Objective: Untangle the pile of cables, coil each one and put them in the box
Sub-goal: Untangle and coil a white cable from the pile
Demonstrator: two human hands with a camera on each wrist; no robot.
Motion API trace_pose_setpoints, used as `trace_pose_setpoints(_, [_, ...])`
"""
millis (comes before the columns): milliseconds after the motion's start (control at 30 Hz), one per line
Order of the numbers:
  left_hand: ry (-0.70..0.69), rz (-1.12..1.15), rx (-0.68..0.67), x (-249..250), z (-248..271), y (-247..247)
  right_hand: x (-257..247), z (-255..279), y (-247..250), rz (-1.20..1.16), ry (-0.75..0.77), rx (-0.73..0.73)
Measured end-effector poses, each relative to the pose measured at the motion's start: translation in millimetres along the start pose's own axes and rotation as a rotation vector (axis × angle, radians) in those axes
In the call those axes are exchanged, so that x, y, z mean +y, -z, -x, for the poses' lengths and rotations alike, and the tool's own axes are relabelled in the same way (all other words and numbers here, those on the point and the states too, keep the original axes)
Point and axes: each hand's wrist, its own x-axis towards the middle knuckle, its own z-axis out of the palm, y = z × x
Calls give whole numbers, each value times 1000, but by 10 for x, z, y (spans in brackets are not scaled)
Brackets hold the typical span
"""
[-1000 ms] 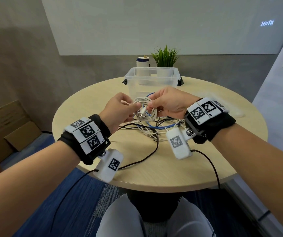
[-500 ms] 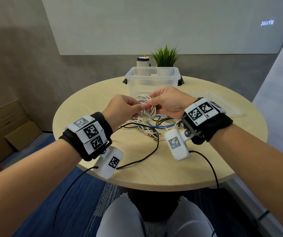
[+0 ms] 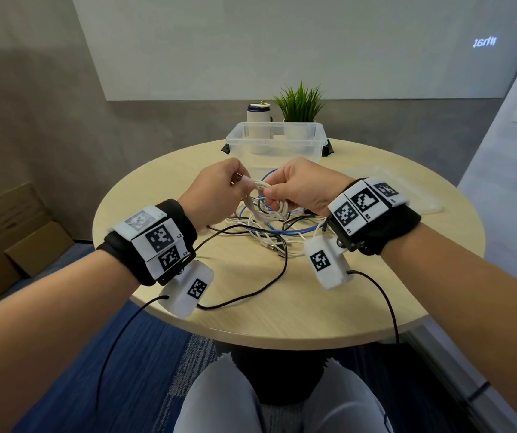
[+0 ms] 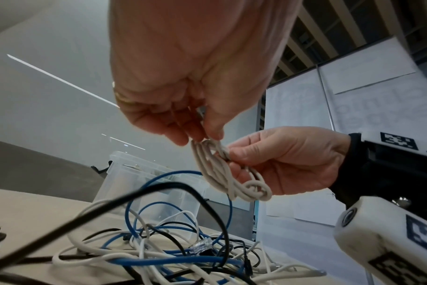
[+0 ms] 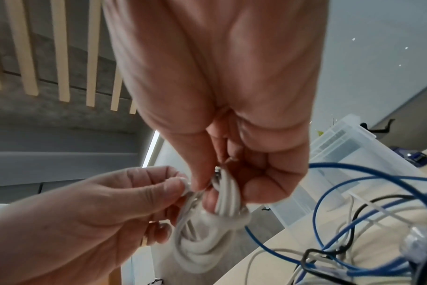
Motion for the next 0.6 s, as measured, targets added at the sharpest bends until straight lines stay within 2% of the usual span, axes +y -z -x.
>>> trace_pose_setpoints(167, [7,245,36,13,-16,64,31,-33,13,158,48,-11])
trace_pose_setpoints(300, [2,459,24,33,-5,87,52,-39,-36,167,67,-30])
trace_pose_setpoints(467, [48,387,18,-35,-37,83,61,-43,-44,207,78,1])
trace_pose_setpoints(533, [138,395,8,-41,-43,71,35,-21,-36,252,98,25])
trace_pose_setpoints(600, [336,473,-76,-36,-33,78,15,-4,-21,273,110,52])
